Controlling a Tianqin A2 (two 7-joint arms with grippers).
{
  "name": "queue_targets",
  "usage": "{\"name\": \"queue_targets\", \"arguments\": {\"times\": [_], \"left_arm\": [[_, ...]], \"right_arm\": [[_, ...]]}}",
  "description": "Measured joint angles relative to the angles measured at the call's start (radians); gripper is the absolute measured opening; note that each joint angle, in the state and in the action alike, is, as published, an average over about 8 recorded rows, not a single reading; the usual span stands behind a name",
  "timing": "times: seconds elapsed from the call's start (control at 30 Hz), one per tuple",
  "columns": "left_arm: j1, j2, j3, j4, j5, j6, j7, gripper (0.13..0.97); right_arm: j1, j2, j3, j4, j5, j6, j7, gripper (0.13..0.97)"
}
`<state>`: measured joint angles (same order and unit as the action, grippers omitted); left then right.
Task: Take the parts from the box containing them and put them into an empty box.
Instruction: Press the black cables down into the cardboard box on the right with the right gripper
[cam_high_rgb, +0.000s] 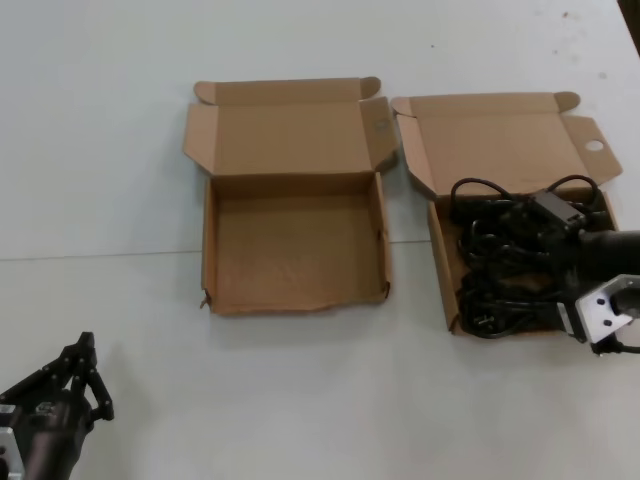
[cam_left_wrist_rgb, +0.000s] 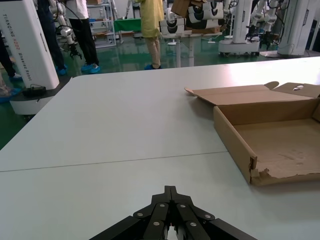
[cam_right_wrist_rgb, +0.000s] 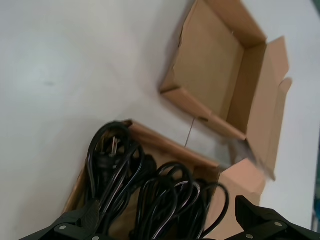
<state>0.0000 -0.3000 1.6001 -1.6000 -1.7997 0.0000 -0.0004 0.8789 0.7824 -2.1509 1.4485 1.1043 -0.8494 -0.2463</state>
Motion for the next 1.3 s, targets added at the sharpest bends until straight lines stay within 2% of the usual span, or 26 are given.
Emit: {"name": "queue_targets", "arguments": {"times": [0.1,0.23,0.6,0.87,0.9,1.17,1.3], "left_arm": [[0.000,0.000,0.000,0.000,0.000,0.000,0.000,0.156],[0.000,0.000,0.000,0.000,0.000,0.000,0.000,0.156],[0.000,0.000,0.000,0.000,0.000,0.000,0.000,0.156],[0.000,0.000,0.000,0.000,0.000,0.000,0.000,0.156],[0.000,0.000,0.000,0.000,0.000,0.000,0.000,0.156],[0.000,0.000,0.000,0.000,0.000,0.000,0.000,0.156],[0.000,0.000,0.000,0.000,0.000,0.000,0.000,0.156]], "right_arm": [[-0.016,-0.052,0.077,-0.019,-0.073,-0.063,0.000,0.947],[-0.021,-0.099,0.130,-0.043,-0.126,-0.100,0.000,0.941],[-0.023,-0.189,0.227,-0.106,-0.197,-0.131,0.000,0.849],[-0.024,-0.225,0.273,-0.128,-0.223,-0.145,0.000,0.691],[-0.025,-0.229,0.278,-0.131,-0.225,-0.146,0.000,0.691],[-0.028,-0.255,0.307,-0.166,-0.231,-0.137,0.000,0.477],[-0.036,-0.267,0.319,-0.187,-0.224,-0.121,0.000,0.411]]}}
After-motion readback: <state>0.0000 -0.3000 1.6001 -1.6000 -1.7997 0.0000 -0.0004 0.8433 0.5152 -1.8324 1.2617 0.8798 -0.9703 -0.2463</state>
